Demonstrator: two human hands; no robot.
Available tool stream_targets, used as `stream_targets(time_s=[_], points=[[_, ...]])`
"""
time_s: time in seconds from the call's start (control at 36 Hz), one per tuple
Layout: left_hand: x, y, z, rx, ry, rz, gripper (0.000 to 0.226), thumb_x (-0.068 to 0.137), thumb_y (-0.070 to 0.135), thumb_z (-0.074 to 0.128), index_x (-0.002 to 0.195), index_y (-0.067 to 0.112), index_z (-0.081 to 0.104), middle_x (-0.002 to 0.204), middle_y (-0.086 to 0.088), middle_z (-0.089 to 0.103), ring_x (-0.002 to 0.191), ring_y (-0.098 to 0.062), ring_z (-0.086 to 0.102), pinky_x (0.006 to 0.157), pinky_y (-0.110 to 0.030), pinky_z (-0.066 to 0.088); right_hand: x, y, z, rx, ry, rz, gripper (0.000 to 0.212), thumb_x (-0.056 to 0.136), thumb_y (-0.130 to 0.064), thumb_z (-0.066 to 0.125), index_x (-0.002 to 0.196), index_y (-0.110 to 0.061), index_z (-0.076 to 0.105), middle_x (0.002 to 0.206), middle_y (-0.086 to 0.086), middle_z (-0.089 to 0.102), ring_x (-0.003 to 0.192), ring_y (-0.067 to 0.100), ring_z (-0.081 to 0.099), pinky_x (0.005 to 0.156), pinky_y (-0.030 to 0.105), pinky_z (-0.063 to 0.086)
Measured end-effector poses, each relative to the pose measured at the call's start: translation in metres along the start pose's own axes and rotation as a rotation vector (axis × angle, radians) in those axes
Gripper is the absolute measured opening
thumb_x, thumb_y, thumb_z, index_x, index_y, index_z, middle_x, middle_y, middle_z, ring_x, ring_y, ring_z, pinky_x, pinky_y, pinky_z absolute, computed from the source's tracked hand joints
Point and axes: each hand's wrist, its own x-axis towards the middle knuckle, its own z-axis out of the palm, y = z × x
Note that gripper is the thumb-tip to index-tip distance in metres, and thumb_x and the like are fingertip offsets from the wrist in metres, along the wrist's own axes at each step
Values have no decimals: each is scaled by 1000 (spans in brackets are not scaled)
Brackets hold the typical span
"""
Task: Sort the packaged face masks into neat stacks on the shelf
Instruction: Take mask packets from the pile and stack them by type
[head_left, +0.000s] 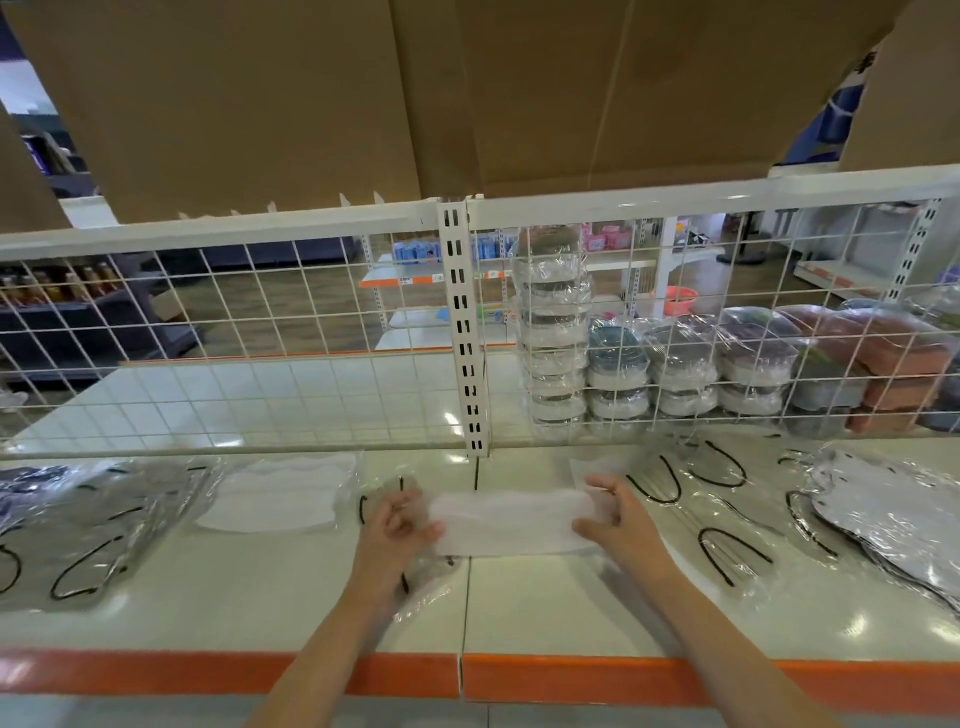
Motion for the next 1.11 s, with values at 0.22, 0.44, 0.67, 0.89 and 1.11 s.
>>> stream_targets(time_s=[0.22,0.44,0.67,0.89,1.11], points=[[-1,-6,30,386,43,123,32,84,-10,59,97,18,48,91,-3,59,79,-7,62,57,-17,52,2,2,20,213,128,33,48,77,9,64,113,-20,48,123,2,49,112,18,46,83,30,40],[1,-14,20,430,67,101,62,78,-10,67,128,6,35,122,-7,51,108,-18,54,72,-11,50,-6,4,26,267,132,132,36,71,2,61,97,-21,52,112,7,57,105,30,56,93,55,46],[4,-9,-1,499,-60,58,70,84,3,61,141,25,28,130,0,53,116,-13,54,101,-31,45,-6,-8,55,52,101,164,24,80,8,55,101,5,44,88,11,42,78,21,44,63,22,43],[28,42,-72,513,60,66,48,82,-7,61,115,16,35,96,0,56,79,-7,57,52,-7,45,-3,-43,120,-65,-113,131,23,88,-14,61,96,2,46,84,6,50,78,16,51,67,25,43],[37,87,-171,596,246,28,60,80,-6,66,129,11,36,112,0,45,86,-9,48,55,-12,38,-5,-61,217,-262,-302,108,10,86,-15,63,88,-14,54,79,1,57,68,10,53,54,13,44]])
